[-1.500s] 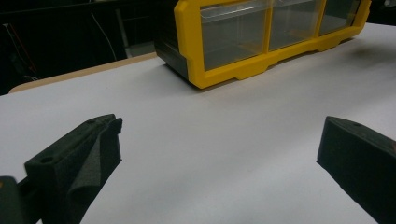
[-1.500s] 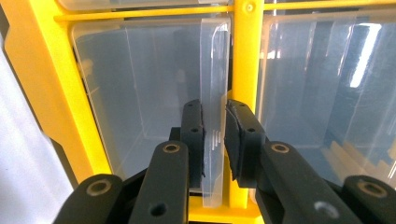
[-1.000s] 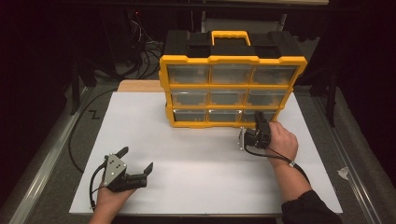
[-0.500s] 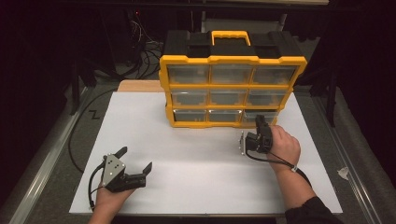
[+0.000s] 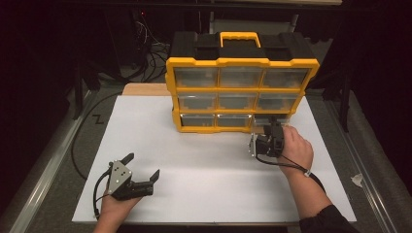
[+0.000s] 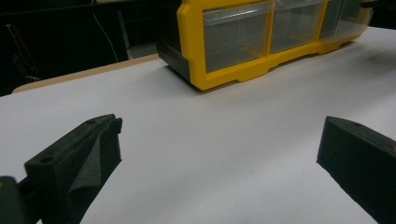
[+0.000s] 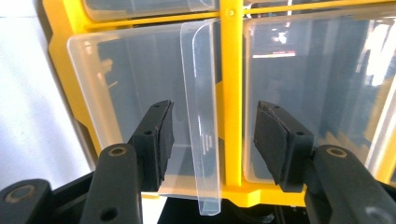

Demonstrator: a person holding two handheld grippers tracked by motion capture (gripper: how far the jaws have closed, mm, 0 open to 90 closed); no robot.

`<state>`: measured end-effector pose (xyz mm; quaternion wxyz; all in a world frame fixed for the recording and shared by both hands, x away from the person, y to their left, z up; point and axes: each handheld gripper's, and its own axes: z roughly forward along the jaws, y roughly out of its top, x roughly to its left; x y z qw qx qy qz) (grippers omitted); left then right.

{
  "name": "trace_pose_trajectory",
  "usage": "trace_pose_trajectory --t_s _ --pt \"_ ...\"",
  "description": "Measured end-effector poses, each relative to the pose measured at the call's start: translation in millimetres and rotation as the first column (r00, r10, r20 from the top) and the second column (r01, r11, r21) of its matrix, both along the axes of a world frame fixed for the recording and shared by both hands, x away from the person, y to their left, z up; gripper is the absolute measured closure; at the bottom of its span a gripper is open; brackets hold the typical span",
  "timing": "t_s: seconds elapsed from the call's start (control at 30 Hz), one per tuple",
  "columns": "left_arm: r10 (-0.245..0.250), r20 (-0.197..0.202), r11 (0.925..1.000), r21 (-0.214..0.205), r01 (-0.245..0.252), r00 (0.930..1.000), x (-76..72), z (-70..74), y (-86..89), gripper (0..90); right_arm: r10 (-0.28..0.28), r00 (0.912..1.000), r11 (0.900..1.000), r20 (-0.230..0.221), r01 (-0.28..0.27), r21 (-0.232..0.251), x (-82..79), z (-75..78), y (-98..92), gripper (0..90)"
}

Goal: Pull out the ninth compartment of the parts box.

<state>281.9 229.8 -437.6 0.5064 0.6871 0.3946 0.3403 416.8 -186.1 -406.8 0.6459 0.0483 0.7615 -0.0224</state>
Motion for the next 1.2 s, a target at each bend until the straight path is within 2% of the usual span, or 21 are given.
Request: trace_pose_trajectory --t_s 0.03,0.1,0.13,0.3,0.37,0.4,0.43,0.5,0.57,0.67,0.77,1.2 --pt "0.001 0.001 1.0 -0.003 -0.001 1.0 0.2 0.0 0.3 0.2 0.008 1.0 0.9999 0.004 -0.008 -0.014 1.8 0.2 -0.2 49.7" --pt "0.003 0.0 1.0 -0.006 -0.003 1.0 0.8 -0.3 1.0 0.2 -0.002 0.9999 0.9996 -0.016 0.001 -0.03 4.0 0.5 -0.8 52.3" --pt "0.004 0.001 1.0 -0.007 -0.004 1.0 1.0 -0.6 1.3 0.2 -0.016 0.9986 0.9996 -0.05 0.015 -0.026 6.8 -0.8 -2.4 55.7" --pt "0.005 0.001 0.9999 -0.012 -0.005 1.0 1.5 -1.0 2.6 0.2 -0.007 0.9991 0.9995 -0.042 0.006 -0.031 8.5 -0.4 -3.6 64.1" --pt "0.006 0.001 0.9999 -0.015 -0.006 1.0 1.7 -0.9 2.9 0.2 -0.03 0.9978 0.9988 -0.059 0.028 -0.04 8.3 -0.9 -3.3 67.5" --pt "0.006 0.001 0.9999 -0.015 -0.006 1.0 1.7 -0.8 2.9 0.2 -0.02 0.9986 0.9991 -0.05 0.018 -0.038 8.8 -2.5 -3.7 69.3" --pt "0.006 0.002 0.9999 -0.014 -0.005 1.0 1.7 -0.8 2.8 0.2 -0.008 0.9996 0.9988 -0.026 0.007 -0.049 8.5 -2.6 -3.1 75.6" --pt "0.006 0.003 0.9999 -0.014 -0.006 1.0 1.7 -0.7 2.8 0.2 -0.013 0.9997 0.999 -0.019 0.012 -0.043 7.3 -1.7 -2.6 77.2" --pt "0.006 0.004 0.9999 -0.015 -0.006 1.0 1.7 -0.6 2.9 0.2 -0.014 0.9998 0.9977 -0.014 0.014 -0.066 6.7 -0.8 -2.0 78.0" --pt "0.006 0.003 0.9999 -0.014 -0.006 1.0 1.5 -0.6 3.0 0.2 -0.022 0.9997 0.9976 -0.008 0.021 -0.066 3.0 -2.4 -2.3 78.4" --pt "0.009 -0.001 0.9999 -0.012 -0.009 1.0 1.4 -1.1 3.1 0.2 -0.005 1.0 0.9974 -0.001 0.004 -0.072 -1.2 -2.5 -4.0 78.4" --pt "0.004 0.002 0.9999 -0.01 -0.004 1.0 1.0 -0.8 1.3 0.2 0.002 1.0 0.9986 0.008 -0.002 -0.052 -32.0 -4.7 -5.8 78.5"
